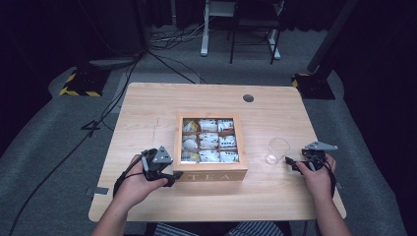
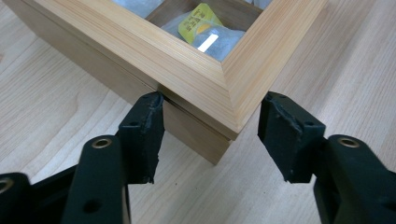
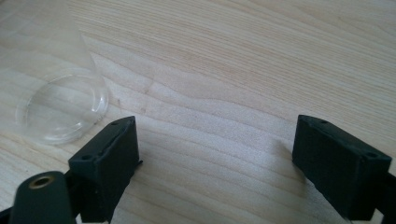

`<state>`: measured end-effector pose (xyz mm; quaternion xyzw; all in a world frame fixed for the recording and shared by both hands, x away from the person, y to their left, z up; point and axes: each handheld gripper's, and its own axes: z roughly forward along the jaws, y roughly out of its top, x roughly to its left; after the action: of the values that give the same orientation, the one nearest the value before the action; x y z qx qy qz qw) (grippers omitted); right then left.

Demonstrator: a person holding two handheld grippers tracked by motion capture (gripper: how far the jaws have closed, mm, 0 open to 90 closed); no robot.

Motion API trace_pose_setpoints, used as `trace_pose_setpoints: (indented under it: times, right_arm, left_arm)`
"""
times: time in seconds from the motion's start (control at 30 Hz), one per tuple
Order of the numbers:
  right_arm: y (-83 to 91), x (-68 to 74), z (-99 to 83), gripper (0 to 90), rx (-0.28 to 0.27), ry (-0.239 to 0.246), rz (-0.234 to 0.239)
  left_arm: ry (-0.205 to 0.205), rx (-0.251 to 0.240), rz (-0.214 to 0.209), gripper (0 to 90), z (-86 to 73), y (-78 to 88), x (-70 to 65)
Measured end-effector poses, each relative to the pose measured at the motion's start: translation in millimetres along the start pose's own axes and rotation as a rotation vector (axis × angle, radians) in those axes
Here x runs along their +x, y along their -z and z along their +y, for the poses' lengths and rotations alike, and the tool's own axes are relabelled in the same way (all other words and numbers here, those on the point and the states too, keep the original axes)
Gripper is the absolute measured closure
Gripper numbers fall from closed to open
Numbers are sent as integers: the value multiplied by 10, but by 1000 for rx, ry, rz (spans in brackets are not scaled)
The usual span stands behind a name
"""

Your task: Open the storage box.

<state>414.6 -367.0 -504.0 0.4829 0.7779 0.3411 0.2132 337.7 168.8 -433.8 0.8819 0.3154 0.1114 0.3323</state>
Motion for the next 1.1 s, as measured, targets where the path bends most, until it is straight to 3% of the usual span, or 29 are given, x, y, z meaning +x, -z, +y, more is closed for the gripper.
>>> trace_pose_setpoints:
  times: [0.4, 0.63, 0.83, 1.1]
  right_arm:
    - [1, 1, 0, 148, 1, -1, 1]
    - [1, 1, 0, 148, 1, -2, 1]
    - [0, 0, 1, 148, 1, -1, 1]
    - [0, 0, 1, 148, 1, 0, 2]
  left_arm:
    - [6, 7, 19, 466, 27, 50, -31]
    - [29, -46, 38, 472, 55, 118, -44]
    - [14, -75, 65, 413, 73, 122, -45]
    - [1, -184, 123, 362, 115, 177, -59]
